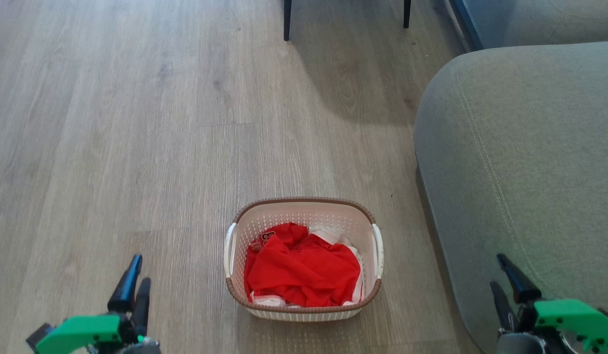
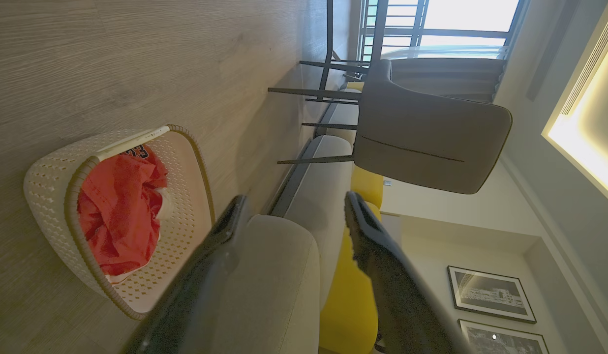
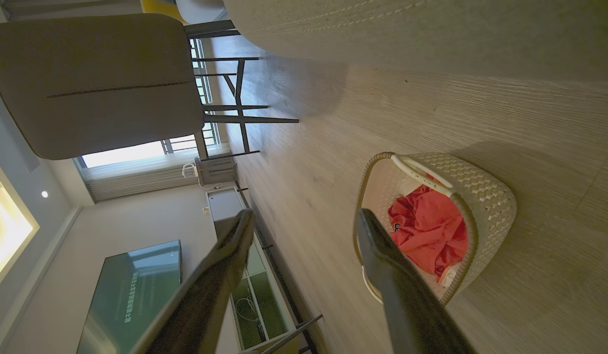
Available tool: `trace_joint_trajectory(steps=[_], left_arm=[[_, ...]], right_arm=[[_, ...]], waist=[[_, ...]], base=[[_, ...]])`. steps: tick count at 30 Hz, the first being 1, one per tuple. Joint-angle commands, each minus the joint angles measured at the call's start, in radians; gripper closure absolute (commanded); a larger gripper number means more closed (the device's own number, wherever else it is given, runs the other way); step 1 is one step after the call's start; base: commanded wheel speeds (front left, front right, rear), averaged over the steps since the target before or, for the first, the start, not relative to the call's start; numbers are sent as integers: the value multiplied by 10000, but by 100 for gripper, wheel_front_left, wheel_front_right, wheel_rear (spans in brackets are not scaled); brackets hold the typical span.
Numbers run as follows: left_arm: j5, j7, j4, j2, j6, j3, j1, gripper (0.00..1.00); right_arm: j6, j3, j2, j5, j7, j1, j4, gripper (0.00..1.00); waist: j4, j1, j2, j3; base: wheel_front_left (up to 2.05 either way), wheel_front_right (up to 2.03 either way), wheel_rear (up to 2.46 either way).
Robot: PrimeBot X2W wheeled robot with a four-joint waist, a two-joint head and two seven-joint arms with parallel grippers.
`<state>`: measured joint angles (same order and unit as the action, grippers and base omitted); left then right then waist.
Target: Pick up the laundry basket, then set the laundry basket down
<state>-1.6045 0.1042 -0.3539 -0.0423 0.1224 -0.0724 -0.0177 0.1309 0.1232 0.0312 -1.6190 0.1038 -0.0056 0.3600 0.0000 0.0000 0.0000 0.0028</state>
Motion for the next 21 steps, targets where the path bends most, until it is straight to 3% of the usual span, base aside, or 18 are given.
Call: trace_joint_trajectory(steps=[1, 11, 21], left_arm=[[53, -84, 331, -21, 4, 61, 312, 0], [445, -377, 625, -26, 3, 180, 260, 0], [1538, -671, 1090, -30, -151, 337, 284, 0]], right_arm=[[0, -91, 37, 25, -93, -266, -301, 0], [0, -297, 49, 398, -385, -272, -388, 0], [0, -464, 62, 1644, -678, -283, -737, 0]], waist=[[0, 0, 0, -6], [10, 0, 0, -30], [29, 0, 0, -36]], base=[[0, 0, 0], [0, 0, 0], [0, 0, 0]])
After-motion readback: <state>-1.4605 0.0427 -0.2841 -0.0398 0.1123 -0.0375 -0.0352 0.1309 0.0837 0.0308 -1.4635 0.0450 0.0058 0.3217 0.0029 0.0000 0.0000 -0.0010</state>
